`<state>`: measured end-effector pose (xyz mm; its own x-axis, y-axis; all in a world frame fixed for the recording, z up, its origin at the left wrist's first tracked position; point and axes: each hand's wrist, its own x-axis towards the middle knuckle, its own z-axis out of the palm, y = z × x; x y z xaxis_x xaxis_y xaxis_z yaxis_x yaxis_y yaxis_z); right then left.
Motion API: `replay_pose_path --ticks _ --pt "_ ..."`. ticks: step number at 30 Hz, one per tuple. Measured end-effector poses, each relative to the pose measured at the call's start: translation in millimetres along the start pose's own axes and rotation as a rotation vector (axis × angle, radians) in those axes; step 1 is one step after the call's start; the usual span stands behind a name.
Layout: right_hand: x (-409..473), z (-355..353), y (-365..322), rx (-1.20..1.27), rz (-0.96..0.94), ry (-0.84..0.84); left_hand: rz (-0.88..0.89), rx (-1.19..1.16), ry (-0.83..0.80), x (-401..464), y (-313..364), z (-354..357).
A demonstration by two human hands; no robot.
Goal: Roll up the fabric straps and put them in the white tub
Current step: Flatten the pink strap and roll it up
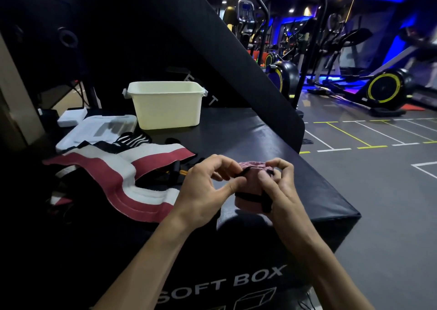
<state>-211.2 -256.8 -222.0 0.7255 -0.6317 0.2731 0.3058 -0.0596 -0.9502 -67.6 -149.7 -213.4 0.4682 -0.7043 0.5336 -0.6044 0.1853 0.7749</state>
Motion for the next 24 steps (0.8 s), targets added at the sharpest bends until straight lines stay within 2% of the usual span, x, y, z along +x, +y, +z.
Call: replay_pose_path --ticks 6,12,19,24 --pt "-1.0 -8.5 -2.2 -0.188 -0.072 -0.021 0.114 0.206 -0.034 -3.6 14.3 -8.2" --pt "-1.6 -5.4 0.2 -0.189 -0.037 -0.108 0.223 0.518 -0.17 -3.8 22.1 -17.9" --pt "-5.3 -6.0 -5.1 -0.489 -0.144 -0.107 0.118 0.461 -0.246 -2.8 18.3 -18.9" --pt "-5.6 -6.5 -8.8 -0.507 -0.152 -0.124 0.112 0.359 -0.222 -2.8 17.3 -17.7"
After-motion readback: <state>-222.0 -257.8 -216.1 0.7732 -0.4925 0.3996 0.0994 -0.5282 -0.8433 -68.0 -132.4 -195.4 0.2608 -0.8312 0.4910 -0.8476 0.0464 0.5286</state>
